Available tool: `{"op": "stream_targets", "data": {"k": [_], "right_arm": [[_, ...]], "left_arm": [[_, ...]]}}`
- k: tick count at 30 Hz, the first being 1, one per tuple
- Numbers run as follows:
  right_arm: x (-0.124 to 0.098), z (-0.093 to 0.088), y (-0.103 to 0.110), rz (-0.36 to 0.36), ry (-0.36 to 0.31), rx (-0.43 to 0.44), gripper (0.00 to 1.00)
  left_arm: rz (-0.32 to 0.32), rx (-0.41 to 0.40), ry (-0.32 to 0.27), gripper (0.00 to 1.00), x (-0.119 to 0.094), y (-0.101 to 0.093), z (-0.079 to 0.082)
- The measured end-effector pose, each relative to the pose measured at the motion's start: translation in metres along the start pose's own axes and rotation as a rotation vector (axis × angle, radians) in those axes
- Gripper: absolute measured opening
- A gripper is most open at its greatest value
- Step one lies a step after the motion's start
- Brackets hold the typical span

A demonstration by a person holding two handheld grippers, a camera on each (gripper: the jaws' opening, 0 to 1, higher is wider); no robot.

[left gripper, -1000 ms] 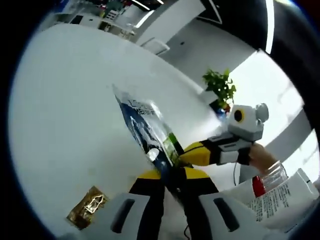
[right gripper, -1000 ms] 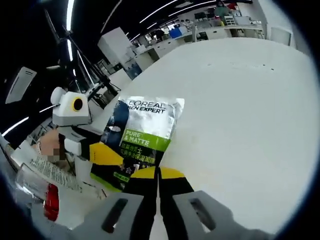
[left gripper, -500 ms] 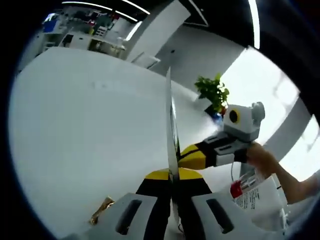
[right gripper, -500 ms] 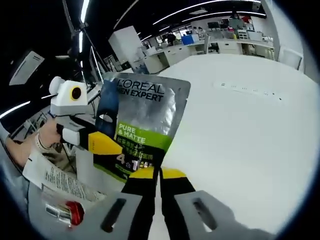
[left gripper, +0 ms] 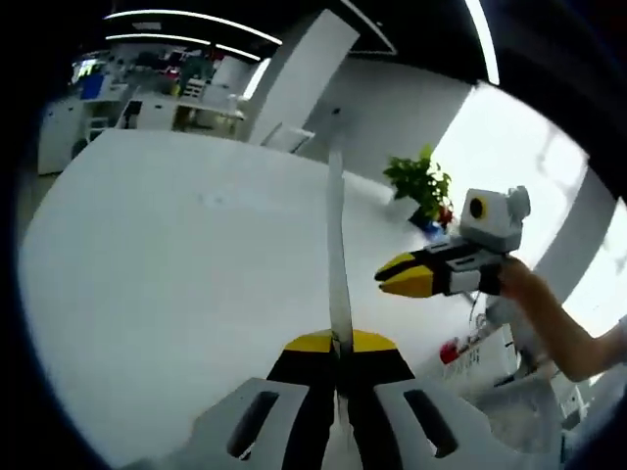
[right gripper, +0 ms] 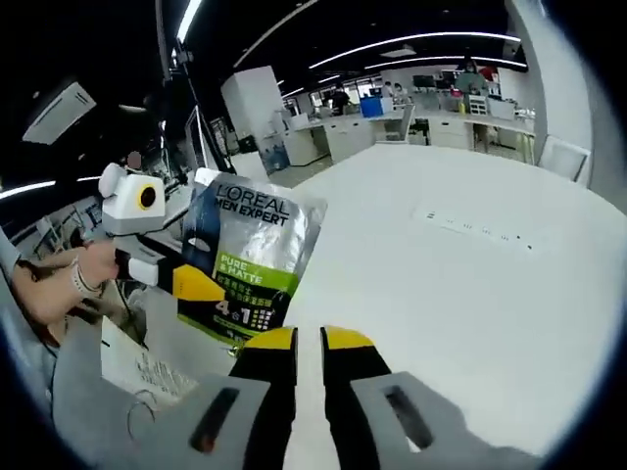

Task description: Arrange the skincare products in the storage area until every visible bottle or jar stands upright without overlapping.

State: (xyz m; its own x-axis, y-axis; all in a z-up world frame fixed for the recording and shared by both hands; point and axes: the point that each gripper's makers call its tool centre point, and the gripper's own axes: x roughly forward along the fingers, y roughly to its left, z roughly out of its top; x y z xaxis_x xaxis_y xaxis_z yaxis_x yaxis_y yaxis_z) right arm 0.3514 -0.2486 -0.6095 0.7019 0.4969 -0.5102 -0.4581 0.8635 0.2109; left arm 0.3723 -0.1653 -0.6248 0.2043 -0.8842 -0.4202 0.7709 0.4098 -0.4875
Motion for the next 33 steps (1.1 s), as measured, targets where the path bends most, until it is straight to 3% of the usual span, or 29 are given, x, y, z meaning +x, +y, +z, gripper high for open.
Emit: {"op": "stream_targets", "data": {"k": [6,17,28,33], "right_arm": [[-0.008,0.019,0.010,0.023,-0.045,-0.041,0.11],[-0.038,0.034,0.033,0.023,-0.093,-0.102,0.14],[-0.070,0.045,0.075,0.041,-0.158,-0.168,0.14],[-0.075,0.041,0.096,0.072,-0.161,-0.178,0.14]], "left_arm": [[0.018,0.005,0.004,0.00,-0.017,0.001,-0.006],[0.062,0.001,0.057,0.00,-0.047,0.004,-0.026],[0.036,-0.060,0.114,0.00,-0.071,-0.010,-0.062],[0.016,-0.092,0.144,0.00,-0.076,-0.016,-0.081]]}}
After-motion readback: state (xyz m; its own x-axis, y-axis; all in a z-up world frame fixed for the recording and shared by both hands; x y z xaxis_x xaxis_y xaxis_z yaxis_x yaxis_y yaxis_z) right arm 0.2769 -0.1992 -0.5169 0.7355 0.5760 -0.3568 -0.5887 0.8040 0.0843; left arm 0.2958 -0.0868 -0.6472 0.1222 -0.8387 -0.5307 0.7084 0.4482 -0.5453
